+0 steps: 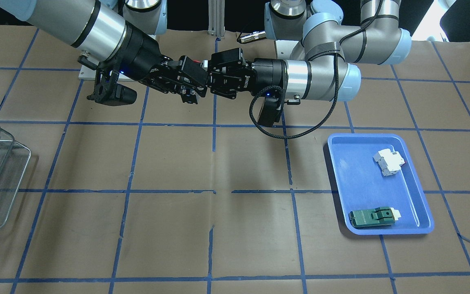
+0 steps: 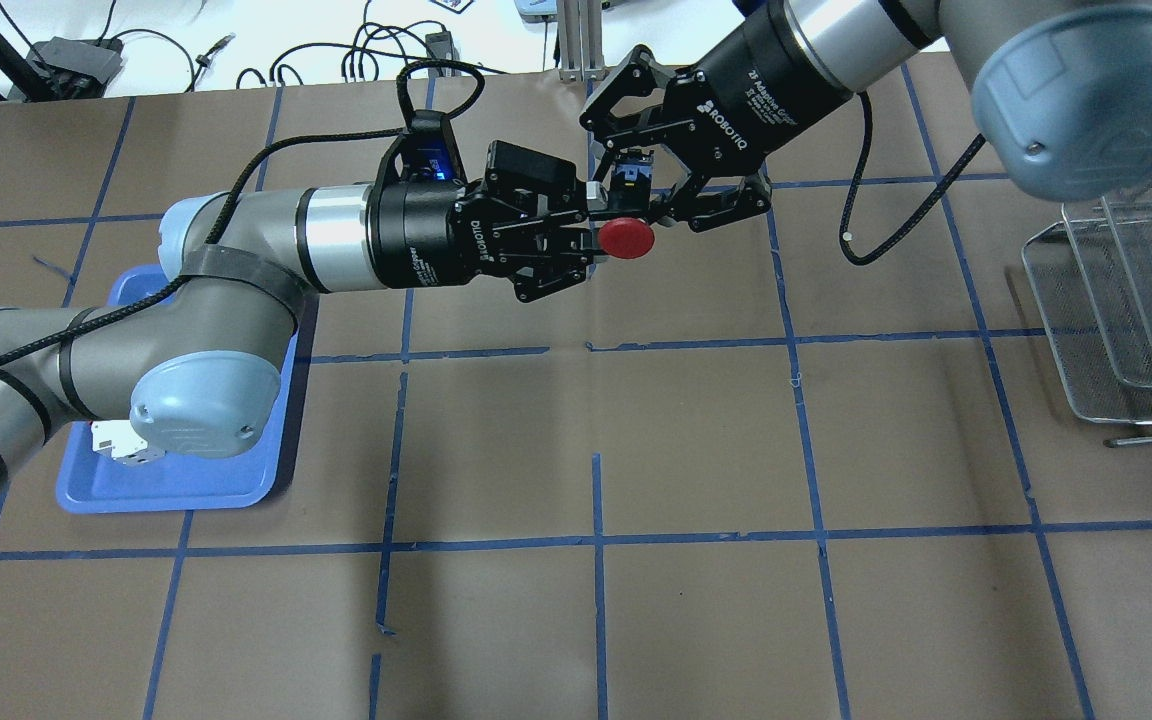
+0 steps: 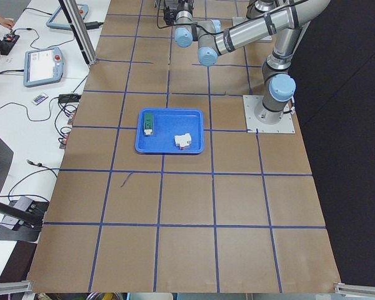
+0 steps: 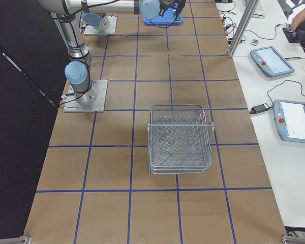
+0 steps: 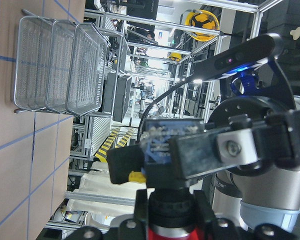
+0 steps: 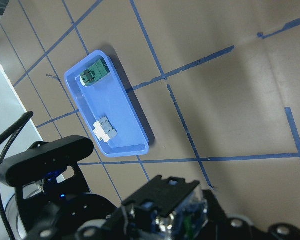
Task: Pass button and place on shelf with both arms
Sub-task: 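Open the left gripper and withdraw while the right gripper pulls the button away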
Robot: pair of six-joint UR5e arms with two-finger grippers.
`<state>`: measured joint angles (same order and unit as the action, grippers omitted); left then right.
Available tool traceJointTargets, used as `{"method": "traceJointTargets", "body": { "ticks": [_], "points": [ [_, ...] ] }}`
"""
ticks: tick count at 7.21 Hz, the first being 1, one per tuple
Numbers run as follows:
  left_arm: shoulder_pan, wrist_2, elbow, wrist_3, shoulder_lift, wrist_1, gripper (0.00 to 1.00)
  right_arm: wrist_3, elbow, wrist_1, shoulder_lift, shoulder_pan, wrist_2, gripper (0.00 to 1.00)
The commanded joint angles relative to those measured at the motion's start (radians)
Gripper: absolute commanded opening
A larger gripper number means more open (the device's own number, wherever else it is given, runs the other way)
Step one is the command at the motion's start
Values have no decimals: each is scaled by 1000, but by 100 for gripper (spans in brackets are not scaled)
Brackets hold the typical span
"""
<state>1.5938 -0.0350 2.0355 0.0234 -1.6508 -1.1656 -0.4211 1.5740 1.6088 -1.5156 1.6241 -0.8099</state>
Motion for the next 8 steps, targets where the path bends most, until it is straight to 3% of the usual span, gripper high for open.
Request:
{"method": "traceJointTargets", "body": {
  "ticks": [1, 2, 6, 7, 8],
  "points": [
    [0, 1, -1, 1, -1, 1, 92, -1, 0, 0, 0, -3, 0, 34],
    [0, 1, -1, 1, -1, 1, 100, -1, -2, 0, 2, -7, 0, 34],
    [-95, 38, -3, 53, 17, 1, 100, 2, -3, -3, -6, -56, -5, 34],
    [-189, 182, -15, 59, 16, 17, 100, 8, -6, -1, -11, -75, -17, 34],
    [-245, 279, -52, 59, 19, 11, 100, 63, -38, 9, -18, -105, -88, 34]
  ]
}}
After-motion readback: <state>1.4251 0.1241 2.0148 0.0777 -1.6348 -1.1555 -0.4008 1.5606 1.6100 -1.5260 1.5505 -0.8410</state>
